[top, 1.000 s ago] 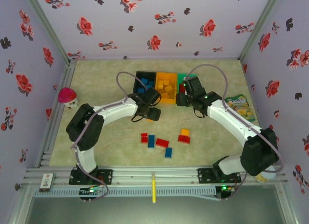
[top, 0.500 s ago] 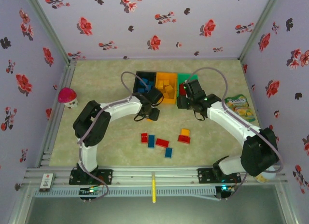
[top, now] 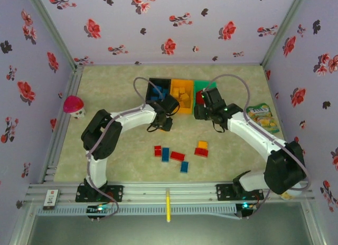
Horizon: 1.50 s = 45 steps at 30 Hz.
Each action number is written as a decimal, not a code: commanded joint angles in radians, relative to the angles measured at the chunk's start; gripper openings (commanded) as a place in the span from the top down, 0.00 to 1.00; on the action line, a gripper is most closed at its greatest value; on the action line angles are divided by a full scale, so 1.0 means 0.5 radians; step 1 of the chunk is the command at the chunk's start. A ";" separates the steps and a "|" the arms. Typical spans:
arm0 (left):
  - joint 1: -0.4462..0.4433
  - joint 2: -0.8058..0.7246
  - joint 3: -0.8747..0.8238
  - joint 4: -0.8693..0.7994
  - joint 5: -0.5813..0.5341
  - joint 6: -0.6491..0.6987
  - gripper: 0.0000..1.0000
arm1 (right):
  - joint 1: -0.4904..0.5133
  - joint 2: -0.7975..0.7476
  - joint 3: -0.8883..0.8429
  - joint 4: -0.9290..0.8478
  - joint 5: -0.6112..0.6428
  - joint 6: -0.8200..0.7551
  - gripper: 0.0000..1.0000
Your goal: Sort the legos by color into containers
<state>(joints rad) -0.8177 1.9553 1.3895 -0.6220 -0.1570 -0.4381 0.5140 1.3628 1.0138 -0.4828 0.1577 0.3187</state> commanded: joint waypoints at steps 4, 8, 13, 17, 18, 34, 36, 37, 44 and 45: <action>-0.014 -0.110 0.228 -0.163 -0.090 0.114 0.71 | -0.018 -0.102 -0.035 -0.049 0.076 0.031 0.39; 0.000 -0.055 0.483 -0.265 -0.133 0.210 0.71 | -0.016 -0.211 -0.126 -0.057 0.084 0.053 0.39; 0.036 0.094 0.816 -0.329 -0.143 0.288 0.71 | -0.013 -0.337 -0.248 -0.069 0.050 0.100 0.40; 0.059 0.225 1.074 -0.342 -0.143 0.338 0.71 | 0.022 -0.410 -0.337 -0.078 0.050 0.163 0.40; 0.064 0.273 1.144 -0.338 -0.143 0.354 0.71 | 0.040 -0.434 -0.370 -0.072 0.049 0.187 0.40; 0.158 0.689 1.697 -0.363 -0.255 0.444 0.35 | 0.178 -0.650 -0.533 -0.113 0.068 0.304 0.40; 0.157 0.633 1.651 -0.355 -0.256 0.446 0.34 | 0.178 -0.632 -0.530 -0.111 0.068 0.303 0.40; 0.160 0.600 1.620 -0.350 -0.257 0.449 0.34 | 0.178 -0.624 -0.533 -0.108 0.068 0.304 0.40; 0.159 0.292 1.285 -0.298 -0.253 0.444 0.34 | 0.183 -0.519 -0.534 -0.049 -0.003 0.264 0.40; 0.155 0.228 1.200 -0.272 -0.252 0.439 0.34 | 0.191 -0.509 -0.533 -0.028 -0.037 0.235 0.40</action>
<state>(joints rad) -0.7410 2.1788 2.0438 -0.7715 -0.2630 -0.2253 0.5980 1.0950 0.7506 -0.5133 0.1627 0.4538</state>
